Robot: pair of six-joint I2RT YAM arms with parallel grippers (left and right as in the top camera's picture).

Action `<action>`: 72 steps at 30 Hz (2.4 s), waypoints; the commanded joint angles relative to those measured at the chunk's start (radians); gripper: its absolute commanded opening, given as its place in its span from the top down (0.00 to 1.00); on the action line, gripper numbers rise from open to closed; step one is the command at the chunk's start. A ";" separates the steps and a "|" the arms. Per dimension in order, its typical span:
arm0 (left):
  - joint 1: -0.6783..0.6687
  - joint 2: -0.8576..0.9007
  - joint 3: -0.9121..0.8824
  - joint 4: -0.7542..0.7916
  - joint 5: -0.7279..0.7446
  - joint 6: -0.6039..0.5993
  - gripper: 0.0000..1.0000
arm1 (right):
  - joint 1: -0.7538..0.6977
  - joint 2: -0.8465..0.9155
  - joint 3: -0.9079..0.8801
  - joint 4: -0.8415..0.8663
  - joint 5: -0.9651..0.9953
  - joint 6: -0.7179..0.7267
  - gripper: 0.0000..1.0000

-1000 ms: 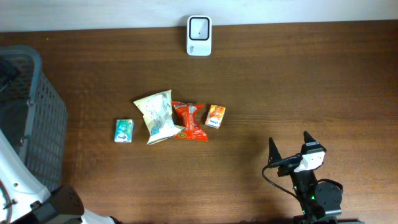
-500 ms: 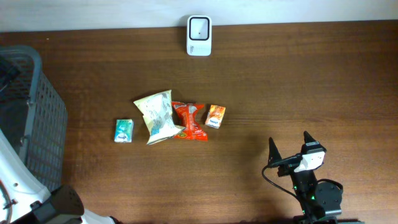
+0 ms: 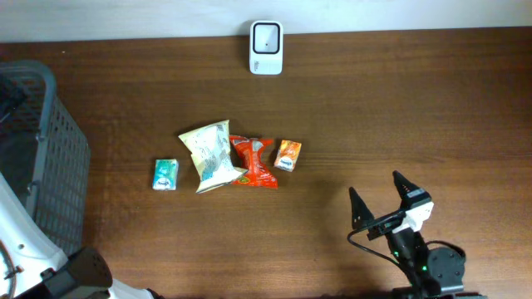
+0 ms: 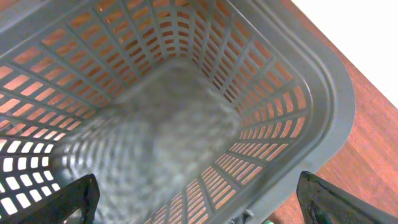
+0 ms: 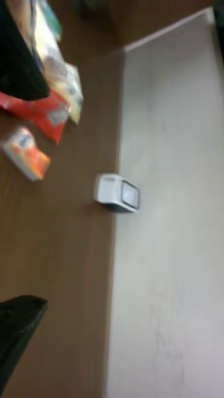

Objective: Scan the item barcode
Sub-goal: 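Move the right gripper to the orange box and grasp it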

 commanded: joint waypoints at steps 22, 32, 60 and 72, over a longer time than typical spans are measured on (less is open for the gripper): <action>0.002 -0.002 0.011 -0.002 0.003 -0.013 0.01 | 0.174 1.313 1.047 -0.713 0.024 0.053 0.19; 0.002 -0.002 0.011 -0.002 0.003 -0.013 0.01 | 0.255 1.313 1.060 -0.702 0.091 0.062 0.19; 0.002 -0.002 0.011 -0.002 0.003 -0.013 0.01 | 0.410 1.961 1.571 -0.868 0.183 0.431 0.28; 0.002 -0.002 0.011 -0.002 0.003 -0.013 0.01 | 0.317 1.973 1.389 -0.814 0.051 0.509 0.52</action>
